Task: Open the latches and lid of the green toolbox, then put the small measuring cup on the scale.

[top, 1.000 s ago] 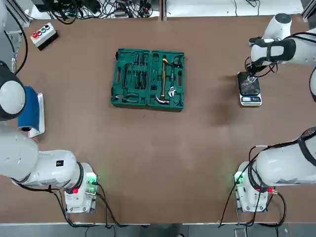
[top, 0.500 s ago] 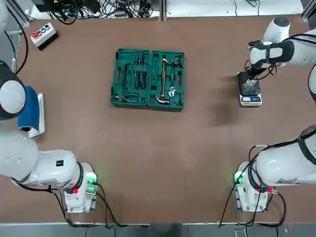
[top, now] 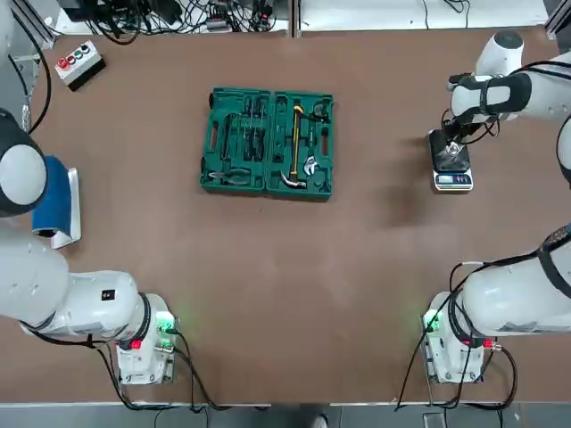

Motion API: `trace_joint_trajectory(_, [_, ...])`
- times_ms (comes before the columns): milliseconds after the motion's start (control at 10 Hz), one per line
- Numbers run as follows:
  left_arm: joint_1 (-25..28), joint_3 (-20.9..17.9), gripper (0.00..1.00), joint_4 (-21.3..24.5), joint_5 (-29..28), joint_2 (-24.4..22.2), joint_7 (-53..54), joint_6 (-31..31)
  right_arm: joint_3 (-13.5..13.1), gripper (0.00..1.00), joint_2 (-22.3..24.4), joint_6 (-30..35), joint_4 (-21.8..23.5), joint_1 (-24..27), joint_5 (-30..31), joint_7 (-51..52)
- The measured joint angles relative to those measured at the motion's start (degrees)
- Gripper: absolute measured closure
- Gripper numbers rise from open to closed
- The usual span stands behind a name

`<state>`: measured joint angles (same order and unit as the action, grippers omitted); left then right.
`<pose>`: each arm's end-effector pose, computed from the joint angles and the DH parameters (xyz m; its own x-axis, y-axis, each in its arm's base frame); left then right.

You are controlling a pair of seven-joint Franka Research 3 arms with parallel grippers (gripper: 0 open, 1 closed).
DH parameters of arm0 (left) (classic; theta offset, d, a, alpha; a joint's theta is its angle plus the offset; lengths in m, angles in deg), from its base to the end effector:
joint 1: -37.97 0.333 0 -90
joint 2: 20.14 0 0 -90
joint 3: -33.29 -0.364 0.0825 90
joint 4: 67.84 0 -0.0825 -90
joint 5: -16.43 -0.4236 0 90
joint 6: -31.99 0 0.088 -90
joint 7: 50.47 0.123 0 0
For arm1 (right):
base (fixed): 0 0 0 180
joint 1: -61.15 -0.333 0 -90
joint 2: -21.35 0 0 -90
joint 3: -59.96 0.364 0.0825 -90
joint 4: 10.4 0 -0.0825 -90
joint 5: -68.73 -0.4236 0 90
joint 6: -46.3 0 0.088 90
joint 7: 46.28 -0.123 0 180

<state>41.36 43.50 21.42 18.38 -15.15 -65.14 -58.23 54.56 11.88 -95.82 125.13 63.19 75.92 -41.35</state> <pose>0.6168 -0.0732 0.6114 0.9875 0.1364 -0.0792 0.1391 -0.9898 0.0303 0.5290 -0.0704 0.2520 0.9965 0.0554 -0.0619 0.0604 -0.9948 0.0822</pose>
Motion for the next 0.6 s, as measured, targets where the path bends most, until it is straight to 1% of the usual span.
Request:
trace_joint_trajectory(100, [0.0,0.0,0.0,0.0,0.0,0.0,0.0,0.0,0.03,0.37,0.0,0.09,-0.06,-0.06,0.0,0.0])
trace_joint_trajectory(200, [0.0,0.0,0.0,-0.01,0.0,0.0,0.0,0.0,0.06,0.24,0.01,1.21,-0.48,-0.08,0.0,0.0])
trace_joint_trajectory(400, [0.01,0.0,0.0,-0.12,0.0,0.0,0.0,0.0,0.18,0.22,0.13,7.47,-3.69,-0.22,0.0,0.0])
trace_joint_trajectory(600, [0.04,-0.02,0.0,-0.6,0.0,-0.01,0.0,0.0,0.36,0.2,0.43,14.63,-8.88,-0.39,0.0,-0.01])
